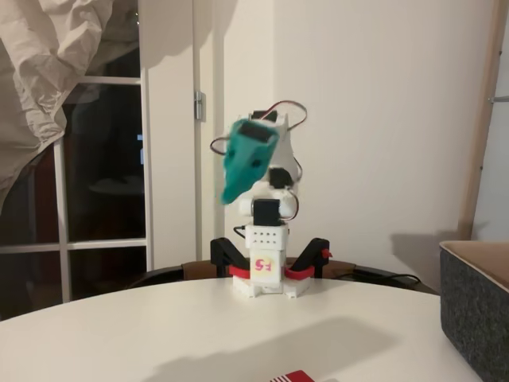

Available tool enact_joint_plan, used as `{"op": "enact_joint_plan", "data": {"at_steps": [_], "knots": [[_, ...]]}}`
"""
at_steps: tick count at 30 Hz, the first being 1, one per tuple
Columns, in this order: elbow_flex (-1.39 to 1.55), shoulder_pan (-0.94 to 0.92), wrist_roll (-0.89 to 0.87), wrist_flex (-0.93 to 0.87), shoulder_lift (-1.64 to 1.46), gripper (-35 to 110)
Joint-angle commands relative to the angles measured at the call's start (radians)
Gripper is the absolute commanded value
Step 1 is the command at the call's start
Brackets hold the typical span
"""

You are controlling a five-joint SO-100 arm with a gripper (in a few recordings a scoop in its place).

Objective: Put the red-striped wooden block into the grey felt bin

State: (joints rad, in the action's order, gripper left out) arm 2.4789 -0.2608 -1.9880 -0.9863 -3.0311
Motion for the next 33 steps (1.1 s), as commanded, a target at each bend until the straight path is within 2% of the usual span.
{"op": "enact_joint_plan", "data": {"at_steps": [1,6,11,19,25,33], "knots": [[-0.035,0.163,-0.094,0.101,0.098,10],[-0.037,0.334,-0.106,0.166,0.224,17],[-0.052,0.402,-0.031,0.175,0.351,22],[-0.074,0.348,0.078,0.164,0.584,22],[-0.083,0.311,0.144,0.069,0.732,25],[-0.107,0.244,0.104,0.086,0.882,30]]}}
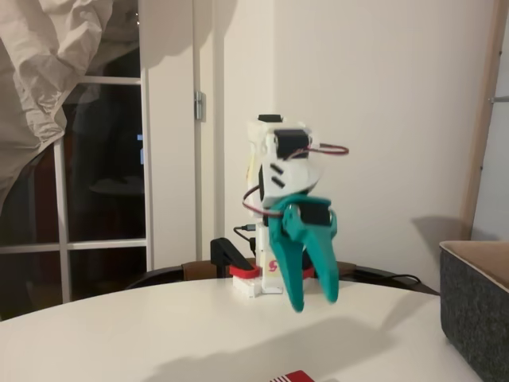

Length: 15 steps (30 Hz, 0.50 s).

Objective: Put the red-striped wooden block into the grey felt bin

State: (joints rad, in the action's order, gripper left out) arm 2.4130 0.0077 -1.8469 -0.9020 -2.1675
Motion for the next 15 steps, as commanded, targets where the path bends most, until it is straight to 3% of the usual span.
{"op": "enact_joint_plan", "data": {"at_steps": [1,7,15], "knots": [[-0.044,-0.031,-0.046,0.021,0.034,30],[-0.069,-0.051,-0.069,0.161,0.095,28],[-0.132,-0.06,-0.078,0.179,0.133,28]]}}
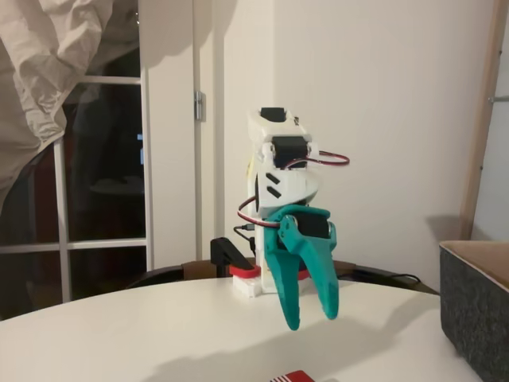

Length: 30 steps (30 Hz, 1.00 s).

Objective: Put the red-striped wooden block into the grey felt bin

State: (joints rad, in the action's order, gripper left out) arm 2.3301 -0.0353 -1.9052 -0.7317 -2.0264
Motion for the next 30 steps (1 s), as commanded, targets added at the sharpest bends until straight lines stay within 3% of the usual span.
{"op": "enact_joint_plan", "data": {"at_steps": [1,19,30], "knots": [[-0.058,-0.023,-0.026,0.009,-0.005,28],[-0.064,-0.164,-0.094,0.074,0.051,27],[-0.064,-0.124,0.1,0.115,0.078,22]]}}
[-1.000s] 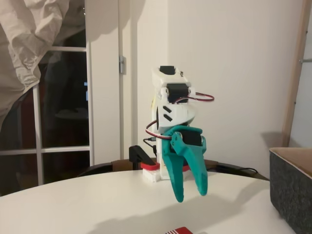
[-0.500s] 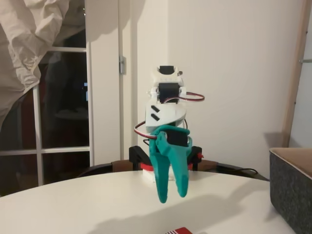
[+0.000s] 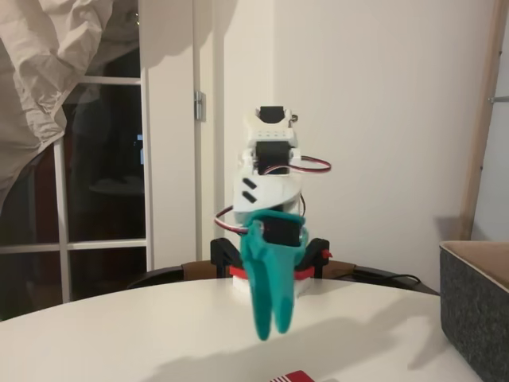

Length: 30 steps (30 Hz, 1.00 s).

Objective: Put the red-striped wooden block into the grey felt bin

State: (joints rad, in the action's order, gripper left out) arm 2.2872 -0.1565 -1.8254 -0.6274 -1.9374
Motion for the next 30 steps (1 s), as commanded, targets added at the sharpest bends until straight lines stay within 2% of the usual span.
{"op": "enact_joint_plan", "data": {"at_steps": [1,30], "knots": [[-0.025,-0.002,0.023,0.011,-0.012,22],[-0.034,0.035,0.141,0.106,0.051,24]]}}
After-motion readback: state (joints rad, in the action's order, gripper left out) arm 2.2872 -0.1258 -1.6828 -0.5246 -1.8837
